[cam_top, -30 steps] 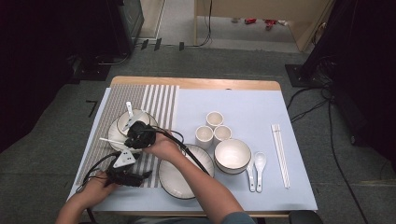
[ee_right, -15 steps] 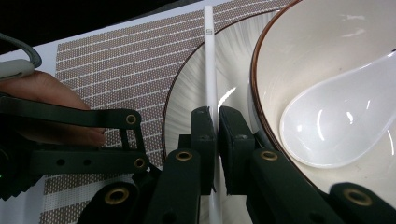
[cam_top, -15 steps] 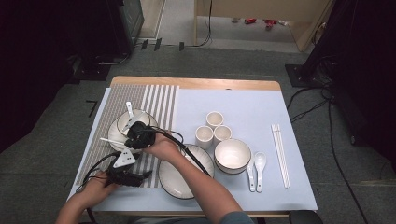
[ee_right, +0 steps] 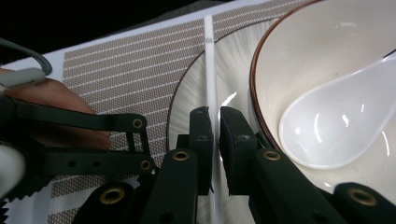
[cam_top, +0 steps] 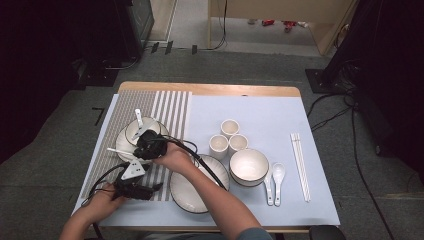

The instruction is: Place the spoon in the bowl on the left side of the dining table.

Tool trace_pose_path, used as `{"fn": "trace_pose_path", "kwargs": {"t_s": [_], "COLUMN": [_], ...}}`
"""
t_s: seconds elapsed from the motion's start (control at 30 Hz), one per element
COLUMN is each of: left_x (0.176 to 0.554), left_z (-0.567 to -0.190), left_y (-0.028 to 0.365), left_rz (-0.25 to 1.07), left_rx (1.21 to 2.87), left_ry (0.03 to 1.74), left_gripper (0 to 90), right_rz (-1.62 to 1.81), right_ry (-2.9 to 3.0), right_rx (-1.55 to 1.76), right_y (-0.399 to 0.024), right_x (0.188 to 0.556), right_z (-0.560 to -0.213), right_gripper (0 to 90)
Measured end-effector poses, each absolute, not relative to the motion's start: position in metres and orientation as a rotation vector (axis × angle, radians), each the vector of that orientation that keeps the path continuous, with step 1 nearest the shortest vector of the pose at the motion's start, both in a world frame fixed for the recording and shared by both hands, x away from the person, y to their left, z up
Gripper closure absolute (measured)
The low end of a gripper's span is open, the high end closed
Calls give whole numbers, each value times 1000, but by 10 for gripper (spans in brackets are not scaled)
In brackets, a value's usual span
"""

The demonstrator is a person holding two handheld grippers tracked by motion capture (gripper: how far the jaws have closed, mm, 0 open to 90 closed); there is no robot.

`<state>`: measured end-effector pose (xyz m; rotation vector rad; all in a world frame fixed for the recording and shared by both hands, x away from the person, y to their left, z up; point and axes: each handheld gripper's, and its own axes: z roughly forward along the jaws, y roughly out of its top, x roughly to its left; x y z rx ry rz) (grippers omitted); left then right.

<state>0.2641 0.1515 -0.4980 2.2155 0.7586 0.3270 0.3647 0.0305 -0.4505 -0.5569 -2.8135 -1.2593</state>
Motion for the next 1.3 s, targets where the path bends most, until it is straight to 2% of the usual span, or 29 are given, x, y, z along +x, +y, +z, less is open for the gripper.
{"fn": "trace_pose_path", "kwargs": {"t_s": [0.43,0.87,1.3], "left_x": [264,264,264], "left_z": [-498,-498,-498], "left_y": [152,152,152], "left_rz": [327,326,327], "left_rx": [2216,2216,2217], "left_ry": [757,758,758], "left_gripper": [175,175,175], "right_rz": [-1265,-1225,-1225], "right_ry": [-2818,-2837,-2871], "right_rx": [-555,-574,-595], "right_y": [13,3,7], "right_x": [361,357,358], "right_z": [-443,-451,-456], "right_gripper": [825,807,849]}}
